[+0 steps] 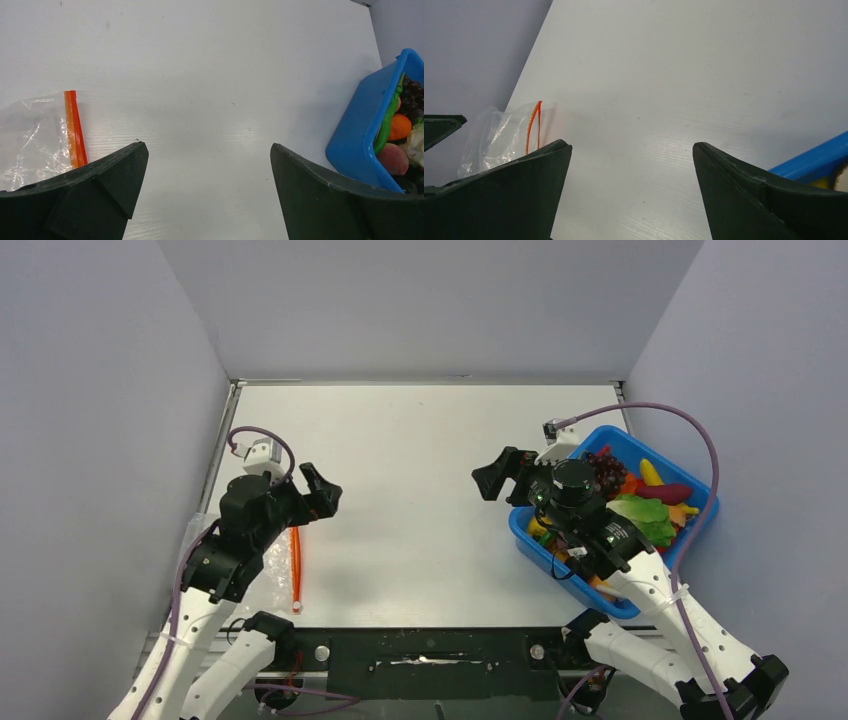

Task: Place the food in the zip-top bag and seal the zipper
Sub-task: Pick up the zipper food storage bag at the corner of the board.

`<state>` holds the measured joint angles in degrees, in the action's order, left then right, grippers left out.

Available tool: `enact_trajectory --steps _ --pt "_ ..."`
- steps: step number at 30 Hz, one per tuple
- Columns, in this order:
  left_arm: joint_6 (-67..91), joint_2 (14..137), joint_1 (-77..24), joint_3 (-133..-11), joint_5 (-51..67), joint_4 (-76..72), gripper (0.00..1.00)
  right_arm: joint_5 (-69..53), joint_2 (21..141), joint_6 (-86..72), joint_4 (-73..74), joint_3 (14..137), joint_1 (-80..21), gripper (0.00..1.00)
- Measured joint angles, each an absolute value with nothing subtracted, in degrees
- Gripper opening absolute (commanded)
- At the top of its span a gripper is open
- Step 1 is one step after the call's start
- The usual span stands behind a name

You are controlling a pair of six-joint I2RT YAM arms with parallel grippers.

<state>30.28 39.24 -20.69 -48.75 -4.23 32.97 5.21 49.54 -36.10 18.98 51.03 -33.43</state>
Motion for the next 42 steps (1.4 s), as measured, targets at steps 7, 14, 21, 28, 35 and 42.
enact_trajectory --steps 7,14,21,28,35,42 --pt "31.0 40.5 -20.7 -48.7 -6.1 33.2 0.94 6.0 49.3 -35.7 19.6 51.0 -33.4 0.97" --pt "34.0 46.3 -20.7 -48.8 -13.7 35.9 0.87 5.5 49.1 -35.8 19.5 50.7 -33.4 0.98" --pt "35.4 57.7 -17.3 -48.8 -19.0 40.1 0.77 4.5 48.7 -35.0 18.4 49.5 -33.4 0.98" --pt "33.8 66.4 -8.8 -48.8 -20.0 40.9 0.64 3.8 48.3 -34.3 18.0 48.8 -33.4 0.98" --pt "31.3 73.1 -6.0 -48.8 -21.0 39.9 0.62 3.8 47.4 -33.2 18.0 48.8 -33.4 0.98" --pt "29.5 79.6 -5.9 -48.8 -20.6 39.5 0.55 3.8 47.1 -32.6 17.9 48.6 -33.4 0.98"
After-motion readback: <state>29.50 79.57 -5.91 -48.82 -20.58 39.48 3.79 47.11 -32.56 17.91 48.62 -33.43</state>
